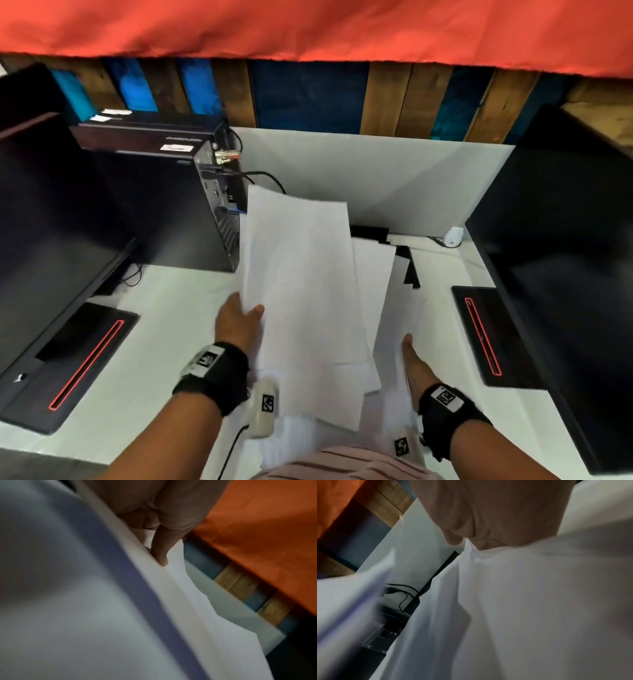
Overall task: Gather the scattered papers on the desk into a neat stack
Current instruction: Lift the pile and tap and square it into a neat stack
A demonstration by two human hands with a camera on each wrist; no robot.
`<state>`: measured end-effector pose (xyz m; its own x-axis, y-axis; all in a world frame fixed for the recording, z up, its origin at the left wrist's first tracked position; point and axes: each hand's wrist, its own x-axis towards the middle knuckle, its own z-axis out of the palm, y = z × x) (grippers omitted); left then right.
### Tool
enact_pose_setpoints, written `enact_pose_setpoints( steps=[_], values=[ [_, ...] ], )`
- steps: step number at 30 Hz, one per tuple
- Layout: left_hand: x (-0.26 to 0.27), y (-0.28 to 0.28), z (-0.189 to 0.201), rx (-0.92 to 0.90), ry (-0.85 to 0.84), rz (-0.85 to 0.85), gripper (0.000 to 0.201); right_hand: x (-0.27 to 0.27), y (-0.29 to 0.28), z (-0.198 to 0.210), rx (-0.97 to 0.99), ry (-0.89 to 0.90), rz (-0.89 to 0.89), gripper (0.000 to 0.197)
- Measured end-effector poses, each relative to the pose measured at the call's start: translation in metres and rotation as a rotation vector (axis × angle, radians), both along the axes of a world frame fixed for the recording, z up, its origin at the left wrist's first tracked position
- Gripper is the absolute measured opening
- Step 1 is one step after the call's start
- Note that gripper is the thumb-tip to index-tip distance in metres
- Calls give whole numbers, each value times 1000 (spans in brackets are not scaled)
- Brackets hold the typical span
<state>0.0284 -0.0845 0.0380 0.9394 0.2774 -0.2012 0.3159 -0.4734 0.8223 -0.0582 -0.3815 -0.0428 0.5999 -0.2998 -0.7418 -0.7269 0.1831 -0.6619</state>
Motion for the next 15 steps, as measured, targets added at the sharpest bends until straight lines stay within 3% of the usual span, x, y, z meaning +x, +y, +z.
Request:
enact_pose_setpoints(
  steps=[1,2,4,6,11,13,15],
  values=[
    [-5,-4,-14,16,79,-23,40,0,-2,0,67,-4,-66,135],
    [-13,-10,-24,12,164,-63,44,1,-3,1,137,-30,-130,129],
    [-31,-20,-45,23,330,-198,49,4,2,2,40,-45,-57,88],
    [-46,-29,-63,76,453,-352,61,6,6,-2,-174,-73,60,71],
    [-40,-29,-66,118,517,-557,58,8,-4,-9,-333,-27,236,55],
    [-34,-26,-63,138,534,-578,68,8,-10,-10,-346,-12,235,53],
    [-29,-21,-70,121,458,-464,89,9,-14,-11,-360,3,225,52]
  ],
)
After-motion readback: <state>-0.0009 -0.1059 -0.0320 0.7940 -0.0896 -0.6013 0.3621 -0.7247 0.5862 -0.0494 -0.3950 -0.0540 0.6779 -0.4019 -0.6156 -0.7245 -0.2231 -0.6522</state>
